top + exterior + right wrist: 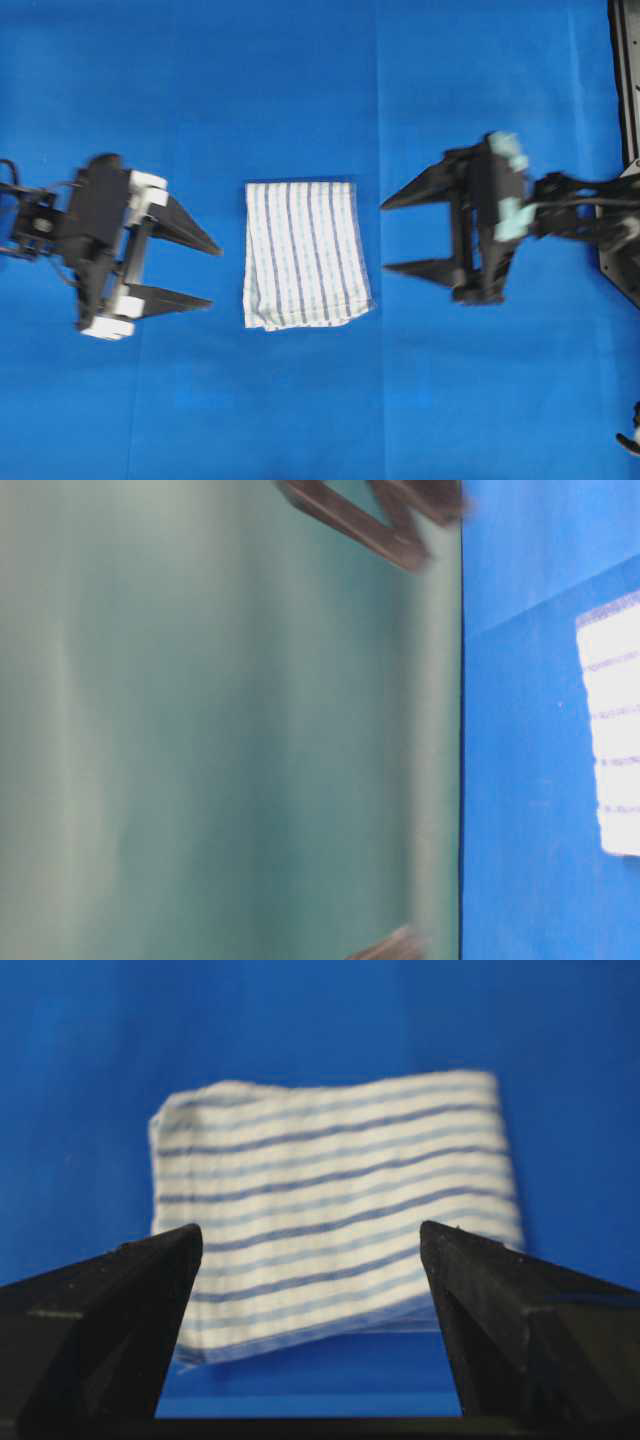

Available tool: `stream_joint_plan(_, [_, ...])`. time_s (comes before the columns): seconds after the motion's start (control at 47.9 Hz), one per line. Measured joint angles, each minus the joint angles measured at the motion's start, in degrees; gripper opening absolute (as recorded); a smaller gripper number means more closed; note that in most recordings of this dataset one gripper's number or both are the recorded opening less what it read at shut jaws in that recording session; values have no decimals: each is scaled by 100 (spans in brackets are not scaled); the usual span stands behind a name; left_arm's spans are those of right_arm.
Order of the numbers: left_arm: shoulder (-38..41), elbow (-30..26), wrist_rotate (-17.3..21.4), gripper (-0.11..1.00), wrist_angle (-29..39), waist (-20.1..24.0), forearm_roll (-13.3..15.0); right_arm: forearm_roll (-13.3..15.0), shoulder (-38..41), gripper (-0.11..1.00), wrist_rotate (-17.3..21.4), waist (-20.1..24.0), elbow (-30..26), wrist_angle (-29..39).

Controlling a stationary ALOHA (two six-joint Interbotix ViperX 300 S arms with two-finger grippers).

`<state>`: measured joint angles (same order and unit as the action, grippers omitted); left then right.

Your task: Fold the blue towel.

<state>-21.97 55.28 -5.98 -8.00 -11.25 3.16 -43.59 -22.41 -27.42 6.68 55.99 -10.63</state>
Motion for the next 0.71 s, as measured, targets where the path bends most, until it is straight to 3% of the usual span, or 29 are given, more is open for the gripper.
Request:
stream_joint_plan(0.439, [-2312,1195,237,67,0,299,-35,0,-2540,88,-536,-396,1222,404])
stream_joint_plan(0.71, [-3533,1986,738,67,9,519,-44,9,-3217,88,-545,-439,1951,404])
